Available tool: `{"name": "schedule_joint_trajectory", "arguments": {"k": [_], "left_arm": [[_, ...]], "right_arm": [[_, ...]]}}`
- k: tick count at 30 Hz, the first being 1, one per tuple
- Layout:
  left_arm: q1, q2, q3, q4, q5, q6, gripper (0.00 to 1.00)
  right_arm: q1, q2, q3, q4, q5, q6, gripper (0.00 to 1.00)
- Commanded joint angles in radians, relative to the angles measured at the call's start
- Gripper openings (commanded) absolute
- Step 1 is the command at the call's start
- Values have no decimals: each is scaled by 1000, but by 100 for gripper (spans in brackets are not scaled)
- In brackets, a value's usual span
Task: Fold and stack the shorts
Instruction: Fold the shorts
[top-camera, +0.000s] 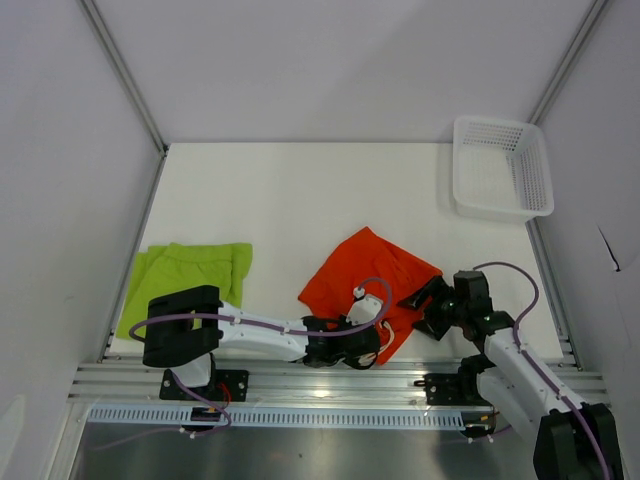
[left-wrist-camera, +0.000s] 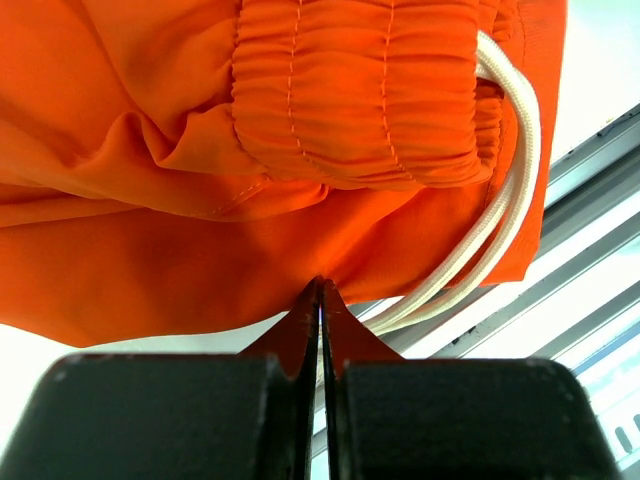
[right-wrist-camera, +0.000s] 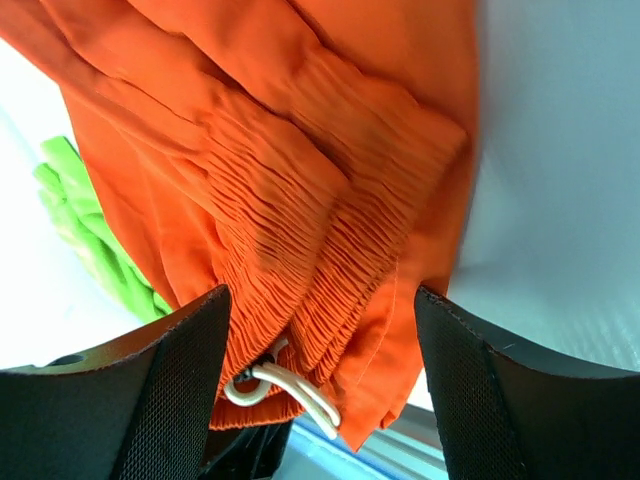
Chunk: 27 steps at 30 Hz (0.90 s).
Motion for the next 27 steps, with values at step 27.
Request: {"name": "schedule_joint_trajectory", "arguments": {"k": [27], "left_arm": [[-4, -14, 20, -19, -7, 6, 0]], "right_arm": [[75, -55, -22, 108, 113, 204, 57]]}}
